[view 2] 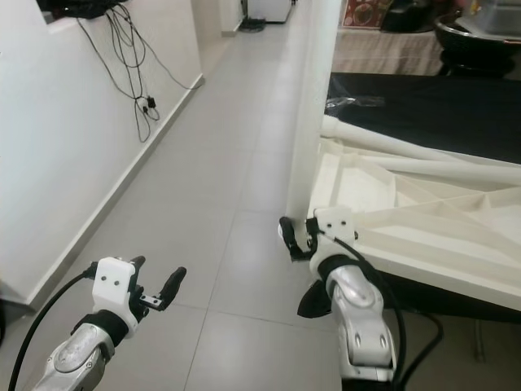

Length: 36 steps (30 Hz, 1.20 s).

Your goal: Building children table

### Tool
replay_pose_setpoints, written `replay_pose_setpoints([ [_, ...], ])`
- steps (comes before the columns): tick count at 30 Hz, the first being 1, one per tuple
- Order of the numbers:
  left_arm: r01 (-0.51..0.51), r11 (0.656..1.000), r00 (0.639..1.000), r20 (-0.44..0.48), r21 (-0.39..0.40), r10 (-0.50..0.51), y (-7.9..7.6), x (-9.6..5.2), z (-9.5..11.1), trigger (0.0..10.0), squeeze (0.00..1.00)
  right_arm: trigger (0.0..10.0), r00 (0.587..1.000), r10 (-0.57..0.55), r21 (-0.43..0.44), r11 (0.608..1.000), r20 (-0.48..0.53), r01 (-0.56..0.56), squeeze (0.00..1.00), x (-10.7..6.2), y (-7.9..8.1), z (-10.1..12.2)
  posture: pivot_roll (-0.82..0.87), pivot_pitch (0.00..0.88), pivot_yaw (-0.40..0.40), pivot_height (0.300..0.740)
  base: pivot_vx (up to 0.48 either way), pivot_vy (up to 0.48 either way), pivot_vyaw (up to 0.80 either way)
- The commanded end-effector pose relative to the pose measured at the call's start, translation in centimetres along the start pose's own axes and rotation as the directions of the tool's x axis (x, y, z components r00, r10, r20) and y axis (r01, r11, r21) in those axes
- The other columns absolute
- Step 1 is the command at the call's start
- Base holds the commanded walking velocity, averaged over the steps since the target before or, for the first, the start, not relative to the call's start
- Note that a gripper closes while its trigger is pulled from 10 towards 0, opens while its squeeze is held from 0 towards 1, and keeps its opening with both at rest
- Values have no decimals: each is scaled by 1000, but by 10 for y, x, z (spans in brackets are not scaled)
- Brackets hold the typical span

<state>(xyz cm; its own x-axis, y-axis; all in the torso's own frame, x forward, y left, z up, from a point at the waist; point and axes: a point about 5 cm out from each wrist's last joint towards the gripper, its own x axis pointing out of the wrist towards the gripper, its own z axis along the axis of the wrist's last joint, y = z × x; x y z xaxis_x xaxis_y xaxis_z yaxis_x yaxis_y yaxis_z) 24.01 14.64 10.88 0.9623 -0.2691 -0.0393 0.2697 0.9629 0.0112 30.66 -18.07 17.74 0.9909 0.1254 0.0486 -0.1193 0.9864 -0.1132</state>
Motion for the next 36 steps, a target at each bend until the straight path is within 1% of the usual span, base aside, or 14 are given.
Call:
replay_pose_setpoints([
  [1,1,1000,1000,-1,13,-1,-1,-4,0,10000,0,10000,1000,-20,11,1000,22,20,0,4,-2,5,17,127,17,740,0,0,0],
  [7,-5,1000,1000,-1,6,5,-2,-7,0,10000,0,10000,999,23,20,1000,40,-24,0,11,11,12,27,133,11,740,0,0,0],
  [16,-3,1000,1000,-4,1,3,-3,-8,0,10000,0,10000,999,25,17,1000,46,-26,0,15,11,14,25,131,13,740,0,0,0],
  [20,7,1000,1000,-6,-2,-7,-5,-9,0,10000,0,10000,999,27,-61,998,34,-25,0,27,-1,12,27,128,15,740,0,0,0],
  [21,7,1000,1000,-6,-2,-7,-5,-9,0,10000,0,10000,999,27,-61,998,34,-25,0,27,-1,12,27,128,15,740,0,0,0],
  [23,10,1000,1000,-7,-3,-10,-6,-9,0,10000,0,10000,1000,7,-97,995,23,-5,0,38,-13,9,37,131,13,740,0,0,0],
  [24,10,1000,1000,-7,-3,-10,-6,-9,0,10000,0,10000,1000,7,-97,995,23,-5,0,38,-13,9,37,131,13,740,0,0,0],
  [26,10,1000,1000,-7,-4,-10,-7,-11,0,10000,0,10000,1000,-8,-123,992,21,11,0,45,-22,10,41,136,13,740,0,0,0],
  [27,10,1000,1000,-7,-4,-10,-7,-11,0,10000,0,10000,1000,-8,-123,992,21,11,0,45,-22,10,41,136,13,740,0,0,0],
  [28,9,1000,1000,-8,-5,-9,-8,-12,0,10000,0,10000,1000,-7,-137,991,25,10,0,50,-27,12,45,138,13,740,0,0,0],
  [32,8,1000,1000,-9,-5,-8,-8,-13,0,10000,0,10000,1000,-5,-145,989,27,9,0,52,-30,13,49,140,12,740,0,0,0],
  [33,9,1000,1000,-13,-8,-9,-9,-17,1,10000,0,10000,998,31,-172,985,62,-20,0,65,-34,28,61,155,13,740,0,0,0],
  [34,9,1000,1000,-13,-8,-9,-9,-17,1,10000,0,10000,998,31,-172,985,62,-20,0,65,-34,28,61,155,13,740,0,0,0],
  [36,11,1000,1000,-16,-10,-11,-10,-20,1,10000,0,10000,994,64,-196,980,91,-45,0,74,-33,39,64,163,14,740,0,0,0],
])
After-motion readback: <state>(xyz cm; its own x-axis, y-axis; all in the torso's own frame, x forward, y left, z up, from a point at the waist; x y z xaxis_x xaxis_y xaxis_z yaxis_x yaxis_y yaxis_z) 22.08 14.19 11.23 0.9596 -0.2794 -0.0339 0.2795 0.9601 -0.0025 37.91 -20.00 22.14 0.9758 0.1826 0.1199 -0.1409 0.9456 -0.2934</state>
